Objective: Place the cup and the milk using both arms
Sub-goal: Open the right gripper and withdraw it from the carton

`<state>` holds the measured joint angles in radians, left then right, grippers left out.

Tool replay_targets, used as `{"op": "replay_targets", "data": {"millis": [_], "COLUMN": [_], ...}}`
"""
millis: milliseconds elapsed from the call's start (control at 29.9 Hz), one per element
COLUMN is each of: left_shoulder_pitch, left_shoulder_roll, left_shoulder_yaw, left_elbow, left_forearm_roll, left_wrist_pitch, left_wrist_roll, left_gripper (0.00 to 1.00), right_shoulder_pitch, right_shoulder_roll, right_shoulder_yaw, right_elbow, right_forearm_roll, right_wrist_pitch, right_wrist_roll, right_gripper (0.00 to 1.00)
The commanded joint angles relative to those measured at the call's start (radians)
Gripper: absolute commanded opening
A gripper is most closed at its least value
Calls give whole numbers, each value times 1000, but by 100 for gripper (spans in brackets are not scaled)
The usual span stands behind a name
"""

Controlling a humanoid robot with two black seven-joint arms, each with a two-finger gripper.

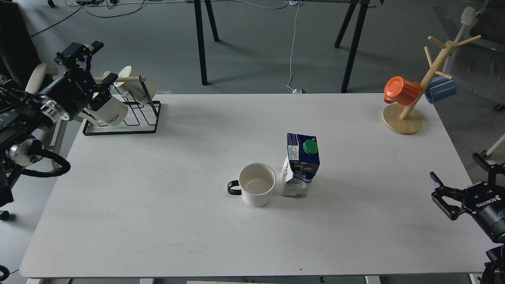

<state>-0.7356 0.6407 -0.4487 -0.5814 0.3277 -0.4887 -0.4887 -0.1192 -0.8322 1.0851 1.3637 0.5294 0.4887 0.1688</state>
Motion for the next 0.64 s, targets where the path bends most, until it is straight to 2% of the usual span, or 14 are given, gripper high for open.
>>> {"op": "replay_targets", "data": {"millis": [0,201,435,603], "left_shoulder_pitch": [4,5,8,16], "left_shoulder_roll": [-1,4,4,4], "left_shoulder_yaw": [-1,-1,-4,-5], "left_elbow": [0,0,0,0], "left_forearm_roll": [-1,-1,-6,-6], "left_wrist_pitch": [0,0,0,0], "left_wrist_roll": [0,0,0,0], "left_gripper": [94,94,94,94], "right_shoulder_pitch": [156,361,470,517], "right_shoulder_roll": [-2,41,111,114], "right_shoulder_yaw": [-31,-142,-192,-243], "right_elbow": [-83,-215,-336,-345], "right_forearm_roll": [-3,-9,-20,-26], "right_wrist_pitch": [0,0,0,0], "right_wrist_roll": [-2,-5,-9,0], "right_gripper": [98,98,98,98]}}
